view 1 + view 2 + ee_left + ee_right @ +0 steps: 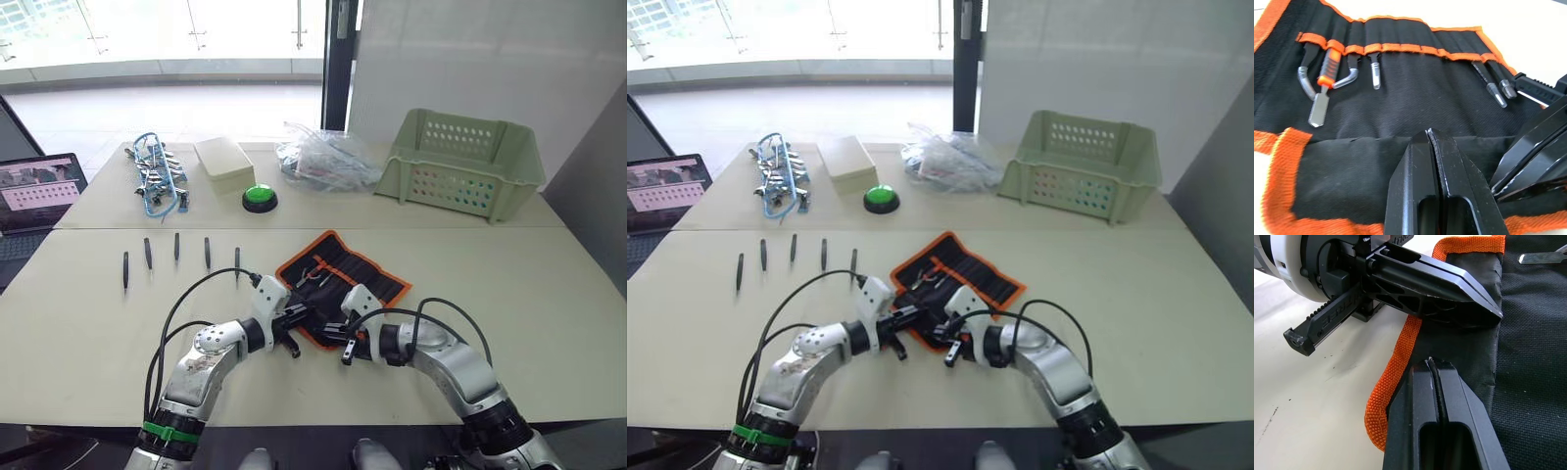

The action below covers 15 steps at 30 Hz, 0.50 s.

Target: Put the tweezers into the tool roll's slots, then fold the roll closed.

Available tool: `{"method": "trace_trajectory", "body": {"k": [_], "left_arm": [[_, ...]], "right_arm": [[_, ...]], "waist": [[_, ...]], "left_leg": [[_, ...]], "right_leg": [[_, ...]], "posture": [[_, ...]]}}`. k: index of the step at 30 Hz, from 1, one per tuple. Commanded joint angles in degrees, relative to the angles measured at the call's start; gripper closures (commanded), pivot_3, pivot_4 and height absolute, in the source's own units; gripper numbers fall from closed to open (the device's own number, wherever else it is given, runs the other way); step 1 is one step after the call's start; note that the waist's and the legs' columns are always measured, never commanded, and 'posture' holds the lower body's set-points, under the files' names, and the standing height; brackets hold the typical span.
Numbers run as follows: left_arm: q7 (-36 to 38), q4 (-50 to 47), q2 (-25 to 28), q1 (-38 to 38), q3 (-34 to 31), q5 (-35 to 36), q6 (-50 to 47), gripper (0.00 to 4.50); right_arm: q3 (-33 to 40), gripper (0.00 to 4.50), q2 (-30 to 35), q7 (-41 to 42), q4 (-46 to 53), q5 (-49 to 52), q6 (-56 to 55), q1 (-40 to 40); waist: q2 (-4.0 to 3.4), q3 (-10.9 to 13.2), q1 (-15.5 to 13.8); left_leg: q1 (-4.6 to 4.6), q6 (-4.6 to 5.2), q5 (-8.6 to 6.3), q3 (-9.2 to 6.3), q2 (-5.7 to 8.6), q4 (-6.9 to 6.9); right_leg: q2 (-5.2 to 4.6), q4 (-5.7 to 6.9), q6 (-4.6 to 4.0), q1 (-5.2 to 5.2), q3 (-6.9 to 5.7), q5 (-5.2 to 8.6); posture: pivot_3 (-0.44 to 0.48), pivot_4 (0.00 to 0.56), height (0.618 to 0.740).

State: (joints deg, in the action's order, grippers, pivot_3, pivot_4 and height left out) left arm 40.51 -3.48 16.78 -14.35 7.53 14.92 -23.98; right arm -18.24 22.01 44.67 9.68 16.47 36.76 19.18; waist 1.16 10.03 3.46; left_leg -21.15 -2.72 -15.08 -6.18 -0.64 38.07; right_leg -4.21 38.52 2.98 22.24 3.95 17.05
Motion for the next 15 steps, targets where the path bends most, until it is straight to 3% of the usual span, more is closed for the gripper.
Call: {"method": "trace_trajectory", "body": {"k": [1,8,15], "left_arm": [[0.2,2.6,1.7,-1.0,-1.3,-0.7,1.9,4.47],[-3.2,14.0,3.3,-5.1,-8.2,-0.3,8.1,4.47],[-1.2,16.1,4.0,-6.2,-10.0,1.0,11.6,4.47]], "right_arm": [[-1.4,4.5,0.5,0.2,0.5,-0.4,1.7,-0.8],[-2.2,4.5,1.2,0.4,0.8,-1.2,2.1,-0.2],[-2.6,4.5,1.7,0.5,1.1,-1.4,2.2,0.1]], "waist": [[0.0,0.0,0.0],[0.0,0.0,0.1],[0.01,0.0,0.2]], "left_leg": [[0.0,0.0,0.0,0.0,0.0,-0.01],[0.03,0.0,0.0,0.0,-0.01,-0.02],[0.04,-0.01,0.01,0.01,0.0,-0.07]], "right_leg": [[0.0,0.0,0.0,0.0,0.0,0.0],[0.02,-0.01,0.0,-0.01,0.0,0.0],[-0.01,-0.03,0.0,-0.01,-0.01,0.0]], "posture": [[0.0,0.15,0.74],[0.0,0.15,0.74],[0.0,0.15,0.74]]}}
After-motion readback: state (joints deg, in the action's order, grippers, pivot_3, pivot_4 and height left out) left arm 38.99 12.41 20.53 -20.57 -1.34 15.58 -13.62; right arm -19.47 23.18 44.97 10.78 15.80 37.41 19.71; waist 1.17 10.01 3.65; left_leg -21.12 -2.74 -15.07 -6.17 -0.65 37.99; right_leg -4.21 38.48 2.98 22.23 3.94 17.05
